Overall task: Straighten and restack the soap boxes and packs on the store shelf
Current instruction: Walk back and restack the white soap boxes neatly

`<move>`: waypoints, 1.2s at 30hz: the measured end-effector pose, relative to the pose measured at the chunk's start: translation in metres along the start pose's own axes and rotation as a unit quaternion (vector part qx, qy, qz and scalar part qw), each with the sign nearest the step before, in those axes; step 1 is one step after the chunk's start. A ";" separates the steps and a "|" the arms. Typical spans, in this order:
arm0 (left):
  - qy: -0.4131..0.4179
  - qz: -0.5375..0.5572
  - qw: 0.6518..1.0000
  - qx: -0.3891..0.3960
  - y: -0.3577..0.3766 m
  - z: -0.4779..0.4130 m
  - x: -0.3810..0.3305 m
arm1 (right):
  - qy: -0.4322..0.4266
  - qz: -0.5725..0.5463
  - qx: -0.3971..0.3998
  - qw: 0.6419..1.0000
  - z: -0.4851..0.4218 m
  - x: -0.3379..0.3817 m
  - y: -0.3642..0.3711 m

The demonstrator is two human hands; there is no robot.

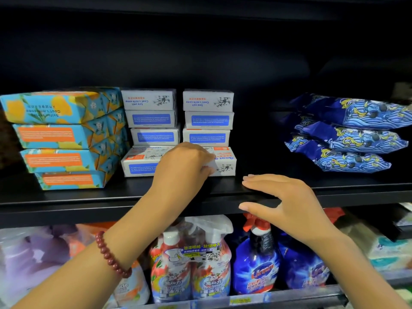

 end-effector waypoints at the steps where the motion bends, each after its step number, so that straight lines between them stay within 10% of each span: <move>1: -0.008 0.000 1.000 0.001 0.001 -0.002 0.002 | 0.001 -0.001 0.000 1.000 0.000 0.000 0.000; 7: -0.011 -0.029 0.999 0.027 -0.001 0.010 0.009 | 0.012 -0.034 0.021 0.999 -0.004 0.000 -0.002; 13: 0.007 -0.017 0.994 -0.108 -0.053 0.072 0.031 | -0.055 -0.085 -0.065 0.993 -0.039 0.044 -0.016; 23: -0.013 -0.036 0.989 -0.143 -0.078 0.110 0.061 | -0.208 0.228 0.167 0.936 -0.113 0.131 0.083; 36: 0.005 -0.040 0.987 -0.154 -0.085 0.117 0.067 | -0.126 0.145 0.123 0.974 -0.121 0.137 0.076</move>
Point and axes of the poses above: each hand's wrist, its own z-axis away from the middle knuckle, its own y-axis out of the palm, x = y × z, the point moved 8 cm from there along -z, towards the middle knuckle, and after that the axes turned 10 degrees about z, right-handed, at the moved point
